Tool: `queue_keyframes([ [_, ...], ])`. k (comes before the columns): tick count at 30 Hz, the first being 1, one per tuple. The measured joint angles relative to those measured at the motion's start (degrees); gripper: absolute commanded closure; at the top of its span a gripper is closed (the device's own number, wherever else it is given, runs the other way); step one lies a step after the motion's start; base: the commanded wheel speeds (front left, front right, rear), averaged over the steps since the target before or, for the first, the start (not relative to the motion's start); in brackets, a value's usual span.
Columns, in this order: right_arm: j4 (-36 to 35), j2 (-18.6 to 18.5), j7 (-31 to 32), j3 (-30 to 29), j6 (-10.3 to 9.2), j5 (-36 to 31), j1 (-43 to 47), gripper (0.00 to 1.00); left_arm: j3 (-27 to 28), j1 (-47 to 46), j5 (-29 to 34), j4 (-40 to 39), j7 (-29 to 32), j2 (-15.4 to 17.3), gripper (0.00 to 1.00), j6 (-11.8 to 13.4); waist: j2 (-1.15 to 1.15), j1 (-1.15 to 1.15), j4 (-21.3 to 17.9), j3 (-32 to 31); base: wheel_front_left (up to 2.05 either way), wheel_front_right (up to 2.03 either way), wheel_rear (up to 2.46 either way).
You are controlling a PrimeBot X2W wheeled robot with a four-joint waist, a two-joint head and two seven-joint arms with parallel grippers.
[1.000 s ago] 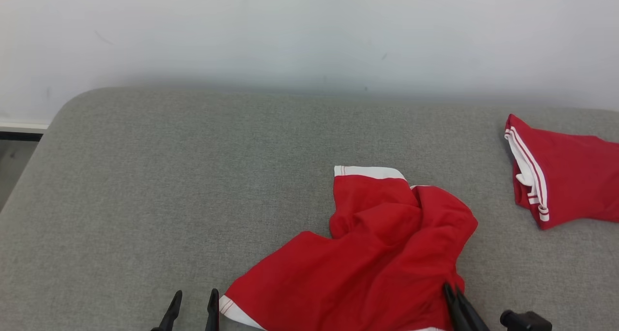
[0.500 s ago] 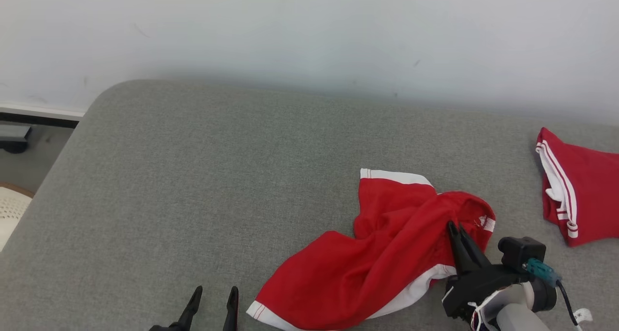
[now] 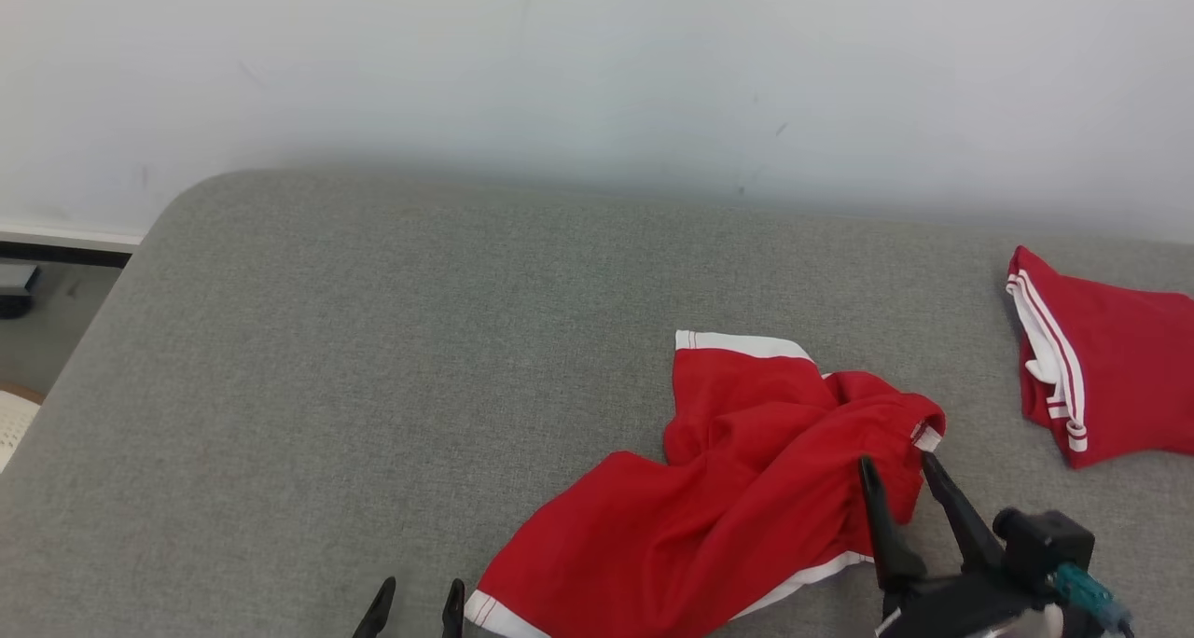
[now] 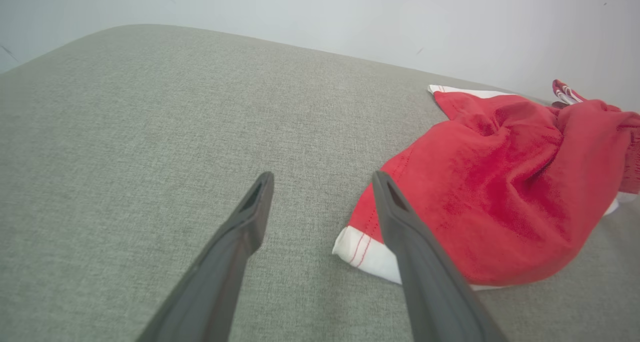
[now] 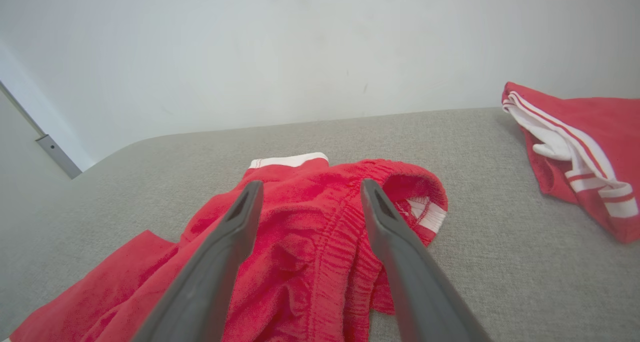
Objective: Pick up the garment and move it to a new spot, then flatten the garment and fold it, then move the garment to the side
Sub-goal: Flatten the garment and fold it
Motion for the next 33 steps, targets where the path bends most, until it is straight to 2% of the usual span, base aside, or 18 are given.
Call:
queue_keyframes([
  [5, -8.70, -1.54, 0.00, -0.07, 0.00, -1.59, 9.15, 0.00, -0.19, 0.57, 1.48, 0.27, 0.01, 0.11, 0.00, -0.08, 0.00, 0.00, -1.04, -0.30, 0.00, 0.00, 0.00],
  [10, -10.85, -2.96, 0.01, 2.00, 0.00, -4.32, 14.80, 0.00, -2.66, 1.68, 1.83, 0.79, 0.01, 2.31, 0.00, -0.33, 0.00, 0.00, -1.77, 0.10, 0.00, 0.00, 0.00],
  [16, -8.47, -3.64, 0.01, 3.07, 0.00, -6.71, 13.01, 0.00, -5.94, 1.35, 0.92, 2.59, 0.01, 5.05, 0.00, -0.34, 0.00, 0.00, -2.67, 1.37, 0.00, 0.00, 0.00],
  [23, -2.58, -4.53, 0.01, 6.59, 0.00, -9.66, 8.50, 0.00, -8.35, -1.05, 0.01, 4.97, 0.01, 6.15, 0.00, -0.35, 0.00, 0.00, -2.86, 2.11, 0.00, 0.00, 0.00],
  [33, 2.81, -4.91, 0.01, 8.90, 0.00, -9.75, 5.45, 0.00, -10.62, -4.30, -0.35, 8.62, 0.01, 6.80, 0.00, -0.42, 0.00, 0.00, -2.38, 2.17, 0.00, 0.00, 0.00],
])
